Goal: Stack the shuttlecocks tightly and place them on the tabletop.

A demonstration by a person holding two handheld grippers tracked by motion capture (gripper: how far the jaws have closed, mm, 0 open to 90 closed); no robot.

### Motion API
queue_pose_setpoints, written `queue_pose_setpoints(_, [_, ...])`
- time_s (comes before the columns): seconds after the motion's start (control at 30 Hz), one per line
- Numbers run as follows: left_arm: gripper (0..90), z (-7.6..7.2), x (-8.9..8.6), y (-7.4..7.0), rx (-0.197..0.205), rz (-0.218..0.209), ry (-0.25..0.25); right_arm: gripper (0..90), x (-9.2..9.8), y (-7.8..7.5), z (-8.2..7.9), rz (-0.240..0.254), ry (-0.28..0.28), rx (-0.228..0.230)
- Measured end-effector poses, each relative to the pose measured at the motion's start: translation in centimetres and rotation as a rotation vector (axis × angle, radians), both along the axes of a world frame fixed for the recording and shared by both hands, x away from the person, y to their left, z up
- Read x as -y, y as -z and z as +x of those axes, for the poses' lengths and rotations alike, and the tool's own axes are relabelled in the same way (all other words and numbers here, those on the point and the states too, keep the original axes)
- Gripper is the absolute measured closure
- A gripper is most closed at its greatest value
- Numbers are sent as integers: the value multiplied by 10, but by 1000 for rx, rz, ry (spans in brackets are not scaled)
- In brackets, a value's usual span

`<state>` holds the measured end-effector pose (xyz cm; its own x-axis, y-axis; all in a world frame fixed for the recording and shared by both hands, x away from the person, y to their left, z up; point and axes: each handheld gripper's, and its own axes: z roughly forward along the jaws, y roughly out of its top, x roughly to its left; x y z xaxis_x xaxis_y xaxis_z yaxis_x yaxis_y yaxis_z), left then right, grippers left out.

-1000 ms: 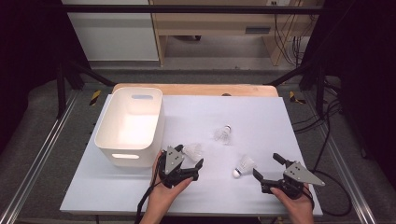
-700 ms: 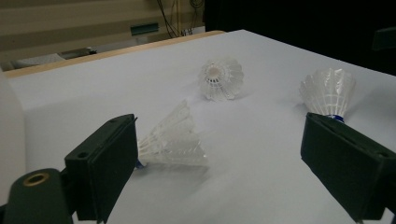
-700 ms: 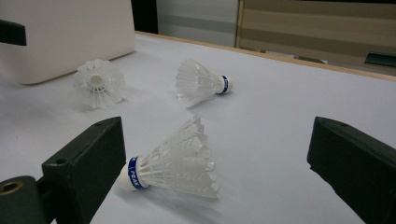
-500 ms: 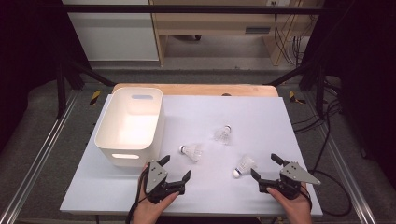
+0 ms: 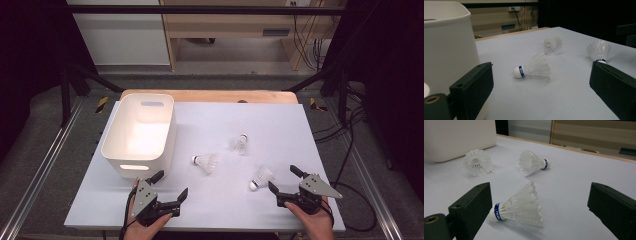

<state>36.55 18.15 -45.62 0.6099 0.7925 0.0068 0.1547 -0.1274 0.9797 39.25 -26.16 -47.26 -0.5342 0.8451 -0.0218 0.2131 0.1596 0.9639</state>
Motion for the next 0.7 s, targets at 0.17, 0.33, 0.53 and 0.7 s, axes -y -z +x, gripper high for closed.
queue_pose_setpoints(0.17, [51,-3,-16,4,5,-20,-30,66,0,1,0,-4,-5,-13])
queue_pose_setpoints(0.33, [46,-7,-30,3,30,-24,-62,73,1,0,-1,2,-8,-25])
queue_pose_setpoints(0.53, [47,-10,-51,2,56,-52,-132,72,-3,-5,1,-19,-26,-107])
queue_pose_setpoints(0.7, [45,-10,-66,1,76,-55,-176,65,-6,-3,3,-22,-17,-107])
